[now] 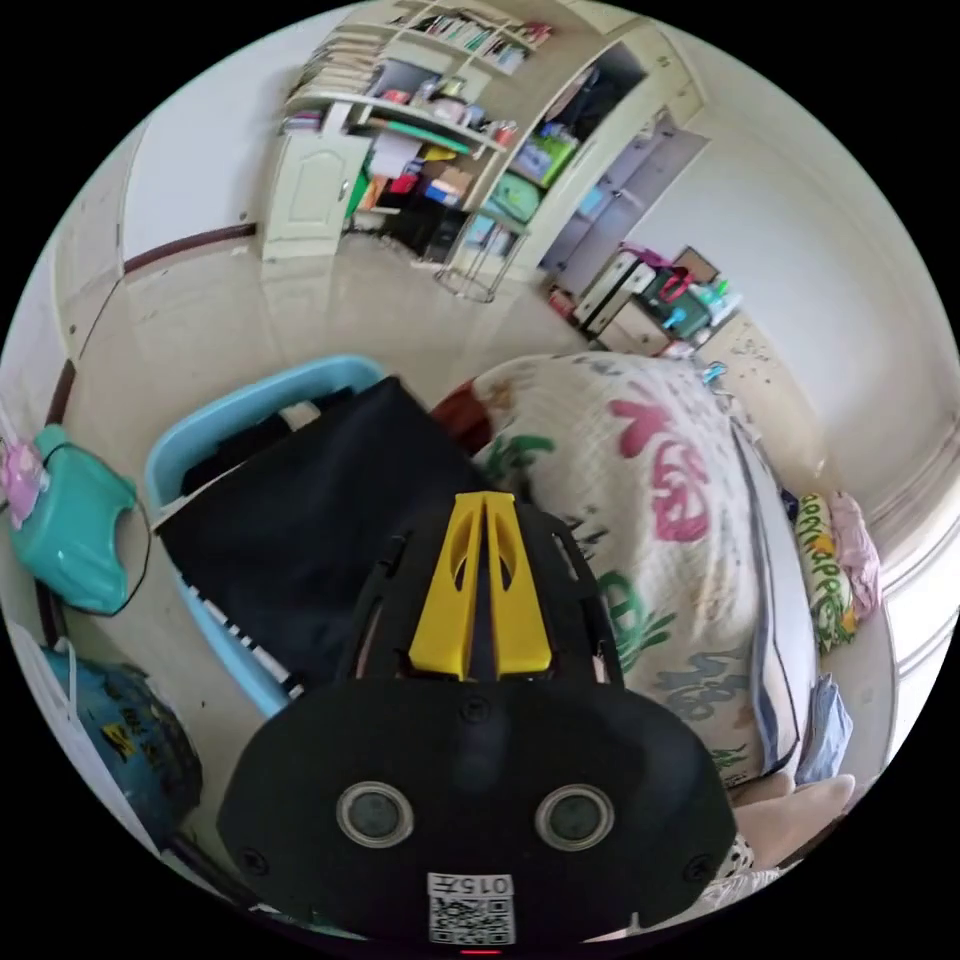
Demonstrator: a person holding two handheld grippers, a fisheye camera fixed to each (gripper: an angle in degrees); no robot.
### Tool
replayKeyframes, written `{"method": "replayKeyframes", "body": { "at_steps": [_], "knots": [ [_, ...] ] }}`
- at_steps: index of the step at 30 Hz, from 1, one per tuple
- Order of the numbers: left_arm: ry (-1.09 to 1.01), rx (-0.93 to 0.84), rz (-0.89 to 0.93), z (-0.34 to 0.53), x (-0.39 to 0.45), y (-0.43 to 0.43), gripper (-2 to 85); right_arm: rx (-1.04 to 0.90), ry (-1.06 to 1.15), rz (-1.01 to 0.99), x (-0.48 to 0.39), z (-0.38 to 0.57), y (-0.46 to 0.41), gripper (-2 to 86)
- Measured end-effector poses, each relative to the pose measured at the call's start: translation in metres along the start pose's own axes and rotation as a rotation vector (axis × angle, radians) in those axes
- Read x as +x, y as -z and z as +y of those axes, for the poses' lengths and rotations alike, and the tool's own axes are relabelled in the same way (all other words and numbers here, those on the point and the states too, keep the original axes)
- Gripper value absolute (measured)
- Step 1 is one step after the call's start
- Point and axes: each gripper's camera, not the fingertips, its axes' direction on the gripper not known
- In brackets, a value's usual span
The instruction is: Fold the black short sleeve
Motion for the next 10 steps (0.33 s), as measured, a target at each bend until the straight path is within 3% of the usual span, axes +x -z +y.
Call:
{"method": "replayKeyframes", "body": {
  "at_steps": [10],
  "knots": [
    [-0.373,0.059,0.378,0.031,0.127,-0.068,-0.8,0.0,-0.026,0.048,0.031,-0.047,-0.126,-0.6]
  ]
}}
